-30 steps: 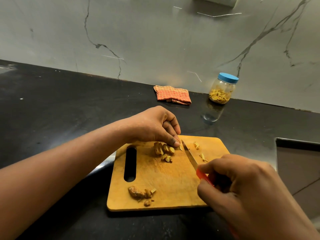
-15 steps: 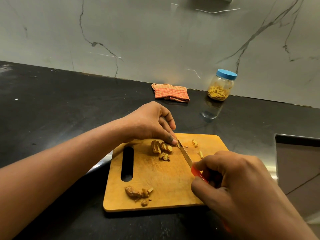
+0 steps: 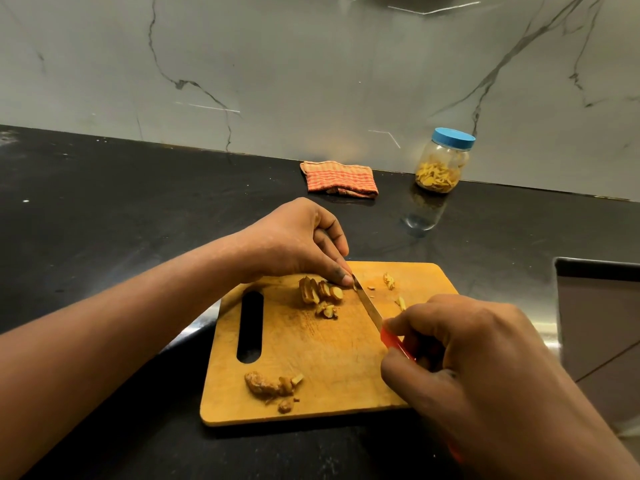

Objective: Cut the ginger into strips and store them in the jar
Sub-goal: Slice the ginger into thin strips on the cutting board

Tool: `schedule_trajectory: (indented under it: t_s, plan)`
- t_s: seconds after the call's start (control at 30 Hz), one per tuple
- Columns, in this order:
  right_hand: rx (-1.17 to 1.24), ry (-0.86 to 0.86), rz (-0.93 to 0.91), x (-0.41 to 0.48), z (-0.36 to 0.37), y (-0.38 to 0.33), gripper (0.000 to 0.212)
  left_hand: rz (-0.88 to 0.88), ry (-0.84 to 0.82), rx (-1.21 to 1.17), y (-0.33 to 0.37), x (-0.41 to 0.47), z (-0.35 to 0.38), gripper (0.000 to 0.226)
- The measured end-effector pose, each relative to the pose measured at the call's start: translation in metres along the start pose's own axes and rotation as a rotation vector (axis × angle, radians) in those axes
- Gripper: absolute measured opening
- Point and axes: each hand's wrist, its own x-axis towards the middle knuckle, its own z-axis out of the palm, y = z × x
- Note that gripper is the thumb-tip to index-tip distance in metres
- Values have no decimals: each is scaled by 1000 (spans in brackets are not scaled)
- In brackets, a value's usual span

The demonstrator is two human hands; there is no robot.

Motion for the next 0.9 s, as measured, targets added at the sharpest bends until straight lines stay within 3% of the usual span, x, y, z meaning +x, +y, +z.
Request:
schedule_trajectory:
  t_s: [0.4,0.6,0.9]
  plan:
    - [-76,-82,0,10,0,-4,23,5,-1,3,1,-2,1,28]
    - [-141,-131,-45,-5,1,3,38,12,-4,22,1,-1,0,29]
    - [-157,-22,-22,-12,-6,16,29,8,-22,41,1,-3,-2,25]
